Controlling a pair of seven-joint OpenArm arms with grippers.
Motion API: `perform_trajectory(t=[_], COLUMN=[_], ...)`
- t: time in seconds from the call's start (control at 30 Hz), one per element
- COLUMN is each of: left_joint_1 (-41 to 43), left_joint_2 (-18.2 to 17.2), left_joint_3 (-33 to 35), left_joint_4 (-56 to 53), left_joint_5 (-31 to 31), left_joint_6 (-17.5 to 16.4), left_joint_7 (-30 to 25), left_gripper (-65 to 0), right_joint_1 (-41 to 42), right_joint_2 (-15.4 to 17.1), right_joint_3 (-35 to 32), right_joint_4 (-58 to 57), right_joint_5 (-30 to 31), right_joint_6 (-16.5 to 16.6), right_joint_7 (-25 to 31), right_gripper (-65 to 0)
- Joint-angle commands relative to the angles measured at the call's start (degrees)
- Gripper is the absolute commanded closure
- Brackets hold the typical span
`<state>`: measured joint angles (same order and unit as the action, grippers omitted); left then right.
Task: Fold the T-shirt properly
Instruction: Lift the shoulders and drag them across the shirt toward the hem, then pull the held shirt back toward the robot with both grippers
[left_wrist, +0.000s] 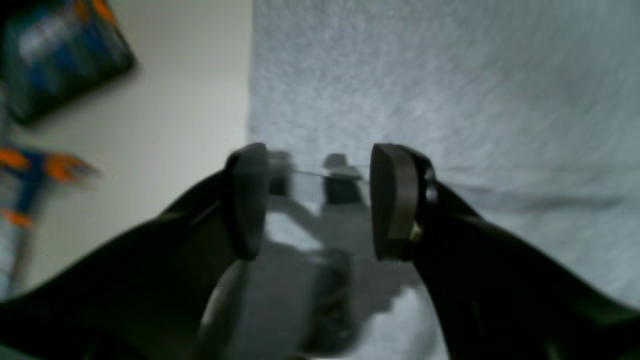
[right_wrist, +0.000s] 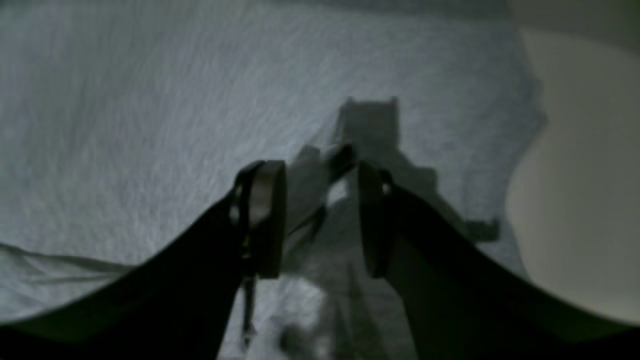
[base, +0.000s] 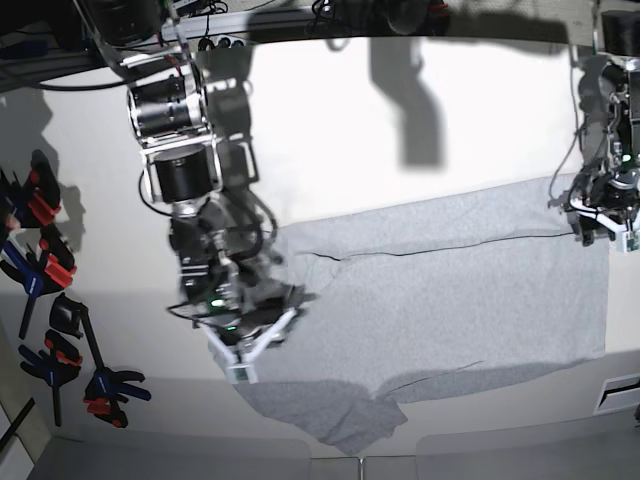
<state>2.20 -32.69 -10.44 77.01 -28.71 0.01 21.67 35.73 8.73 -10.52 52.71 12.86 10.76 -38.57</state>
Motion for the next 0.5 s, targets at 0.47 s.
perform_trajectory(t=[0.47], left_joint_1=[-0.4], left_joint_2=[4.5], left_joint_3=[-5.2], left_joint_4=[-0.8], left_joint_5=[0.8], left_joint_6=[-6.3], left_joint_7=[7.0], left_gripper=[-29.6], right_joint_1=[-9.4], right_joint_2=[0.5], right_joint_3=[15.0], right_joint_4=[1.0], right_joint_5=[-9.9], right_joint_6=[4.8], right_joint_7=[1.7], right_gripper=[-22.3])
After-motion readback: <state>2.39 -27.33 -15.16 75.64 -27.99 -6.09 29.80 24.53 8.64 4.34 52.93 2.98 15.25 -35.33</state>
